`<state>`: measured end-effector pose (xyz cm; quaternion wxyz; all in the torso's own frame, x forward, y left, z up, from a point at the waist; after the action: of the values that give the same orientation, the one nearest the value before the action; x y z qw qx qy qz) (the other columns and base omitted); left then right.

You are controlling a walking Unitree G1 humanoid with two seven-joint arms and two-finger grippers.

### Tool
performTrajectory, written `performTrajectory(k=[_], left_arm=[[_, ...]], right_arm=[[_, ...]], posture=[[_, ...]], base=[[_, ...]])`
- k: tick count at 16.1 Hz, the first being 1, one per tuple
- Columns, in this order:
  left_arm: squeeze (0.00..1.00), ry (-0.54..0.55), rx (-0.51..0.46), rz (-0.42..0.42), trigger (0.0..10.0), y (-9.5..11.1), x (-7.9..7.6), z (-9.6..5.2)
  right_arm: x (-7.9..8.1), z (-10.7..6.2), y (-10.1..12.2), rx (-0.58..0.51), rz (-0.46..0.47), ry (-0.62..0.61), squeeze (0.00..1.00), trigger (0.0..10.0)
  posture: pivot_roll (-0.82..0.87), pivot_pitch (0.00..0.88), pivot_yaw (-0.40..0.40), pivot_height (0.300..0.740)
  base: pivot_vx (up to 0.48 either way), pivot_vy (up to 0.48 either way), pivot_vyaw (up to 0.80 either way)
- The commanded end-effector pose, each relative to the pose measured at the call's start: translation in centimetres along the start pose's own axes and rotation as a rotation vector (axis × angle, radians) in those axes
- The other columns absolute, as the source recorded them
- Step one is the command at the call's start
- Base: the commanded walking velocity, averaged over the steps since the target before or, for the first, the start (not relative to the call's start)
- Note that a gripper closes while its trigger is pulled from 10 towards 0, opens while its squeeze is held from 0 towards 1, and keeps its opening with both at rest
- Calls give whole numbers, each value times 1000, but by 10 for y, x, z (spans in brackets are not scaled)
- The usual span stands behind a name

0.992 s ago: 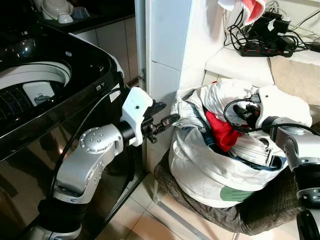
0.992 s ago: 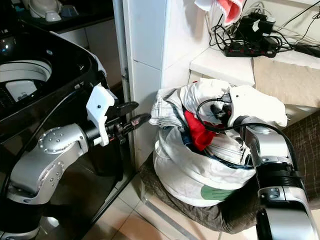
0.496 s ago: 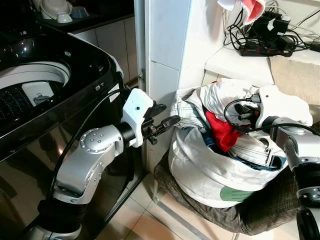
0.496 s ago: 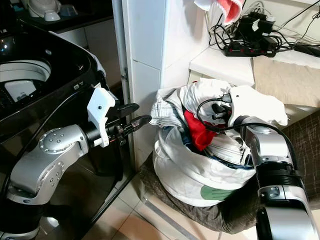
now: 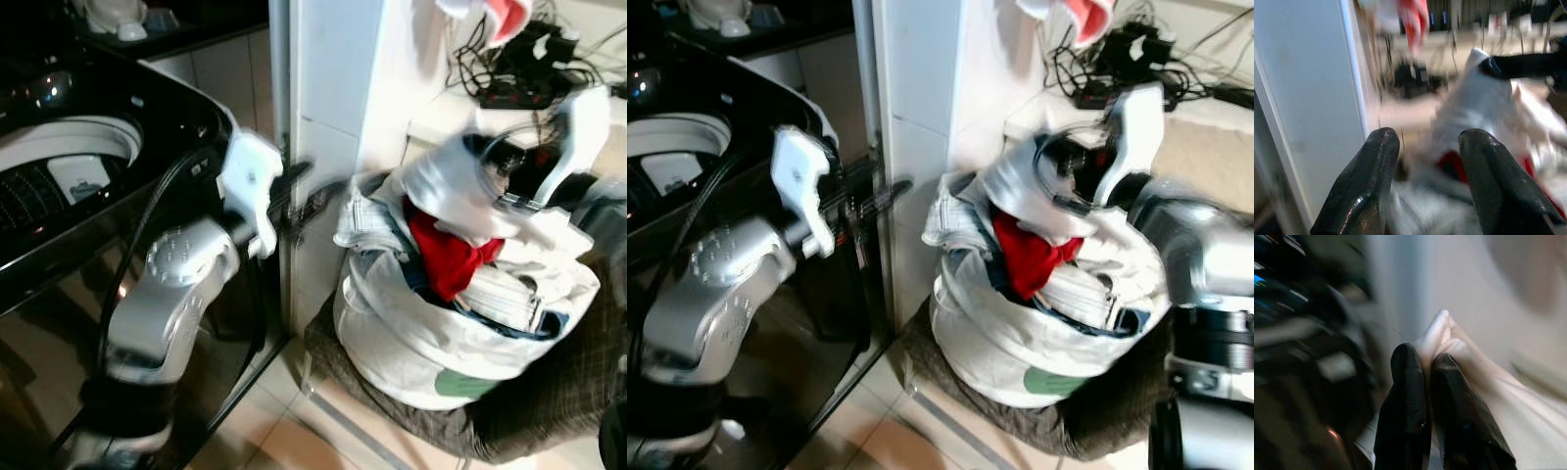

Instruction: Clothes washing

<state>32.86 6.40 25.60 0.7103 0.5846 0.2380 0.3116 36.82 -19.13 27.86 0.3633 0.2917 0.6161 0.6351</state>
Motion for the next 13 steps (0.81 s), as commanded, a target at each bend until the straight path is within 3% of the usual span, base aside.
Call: performTrajectory(k=[1, 2, 4, 5, 9, 10, 12, 13], left_arm=[[169, -11, -85, -13, 10000, 20, -3, 4], [1000, -8, -119, -30, 10000, 28, -3, 7], [1000, -28, -183, -70, 10000, 43, -5, 10], [1000, -74, -250, -117, 10000, 56, -11, 13], [1000, -167, -240, -186, 10000, 53, -28, 19], [0, -223, -210, -207, 10000, 46, -40, 19], [0, -347, -161, -269, 10000, 36, -62, 14], [0, -379, -147, -290, 7412, 32, -68, 13]], right_arm=[[20, -4, 44, -156, 5, 120, 0, 0], [33, -4, 56, -211, 27, 181, 0, 0], [53, -4, 69, -274, 58, 281, 0, 0], [73, -2, 71, -293, 72, 368, 0, 0], [88, 0, 68, -289, 111, 429, 0, 0], [91, 0, 67, -287, 123, 443, 0, 0], [94, 0, 66, -286, 132, 452, 0, 0], [95, -1, 66, -287, 134, 456, 0, 0]], posture=[[-36, 0, -24, 740], [-36, 0, -24, 740], [-40, 0, -24, 740], [-37, 0, -29, 740], [-31, 0, -33, 740], [-32, 0, -30, 740], [-35, 0, -28, 740], [-35, 0, -27, 740]], base=[[0, 0, 0], [0, 0, 0], [0, 0, 0], [0, 0, 0], [0, 0, 0], [0, 0, 0], [0, 0, 0], [0, 0, 0]])
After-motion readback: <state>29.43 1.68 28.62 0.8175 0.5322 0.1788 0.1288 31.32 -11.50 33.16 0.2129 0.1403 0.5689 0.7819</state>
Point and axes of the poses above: a point about 5 cm out from each wrist's last joint towards the gripper, its own z axis pointing out of the wrist towards the gripper, its own y axis along the axis of the wrist's last joint, x = y × z, the point moved 5 cm from there along z, pointing out of the wrist towards the gripper, and after that the axes turned 7 degrees about -z, right-handed, at the moved point
